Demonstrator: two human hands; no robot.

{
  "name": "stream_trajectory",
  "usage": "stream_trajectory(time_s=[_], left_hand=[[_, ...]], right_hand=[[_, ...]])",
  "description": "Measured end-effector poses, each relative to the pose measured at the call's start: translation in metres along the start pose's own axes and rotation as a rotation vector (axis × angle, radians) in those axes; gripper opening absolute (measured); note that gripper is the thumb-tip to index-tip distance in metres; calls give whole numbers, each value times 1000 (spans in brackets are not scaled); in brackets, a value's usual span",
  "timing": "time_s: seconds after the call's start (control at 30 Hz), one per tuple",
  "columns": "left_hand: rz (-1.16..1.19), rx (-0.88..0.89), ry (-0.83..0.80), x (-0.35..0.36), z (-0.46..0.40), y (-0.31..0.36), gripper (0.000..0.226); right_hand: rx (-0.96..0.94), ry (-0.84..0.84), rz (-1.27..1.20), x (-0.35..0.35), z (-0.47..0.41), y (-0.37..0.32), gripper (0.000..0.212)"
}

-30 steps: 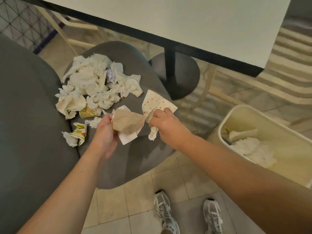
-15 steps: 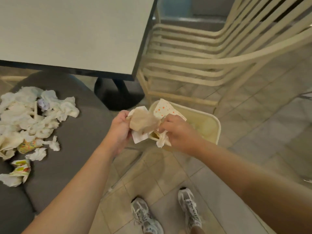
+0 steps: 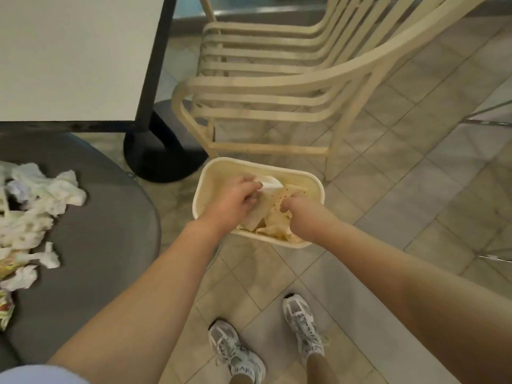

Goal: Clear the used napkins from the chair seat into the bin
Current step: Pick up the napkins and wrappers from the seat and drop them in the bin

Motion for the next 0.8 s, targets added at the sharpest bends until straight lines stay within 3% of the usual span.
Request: stream_trajectory(time_s=[0.07, 0.1, 0.2, 0.33, 0.43, 0.53, 0.8], left_hand=[[-254, -48, -241, 17, 0, -13, 33], [-323, -86, -265, 16, 2, -19, 41], [-225, -126, -52, -13, 13, -25, 53], [-145, -122, 164, -49, 45, -34, 39], [-141, -136, 299, -79, 82, -66, 34], [-171, -135, 346, -85, 100, -81, 34], [-245, -373, 465, -143, 194, -182, 33]], right_hand=[[29, 54, 19, -8, 1, -2, 45], [40, 82, 29, -12, 1, -4, 40], [44, 181, 99, -26, 2, -20, 27], [-36, 261, 122, -37, -1, -63, 26], [-133, 224, 151, -28, -10, -125, 26], [-235, 242, 194, -19, -18, -154, 25], [-468, 214, 225, 36, -47, -304, 31]])
Point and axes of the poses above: each hand's wrist, its own z-axis away from the middle knuckle, its own x-axis out of the palm, y = z × x, the point moved 7 cm from there along -z, towards the middle knuckle, and after that the axes turned 6 degrees about -y, right-handed, at the moved point
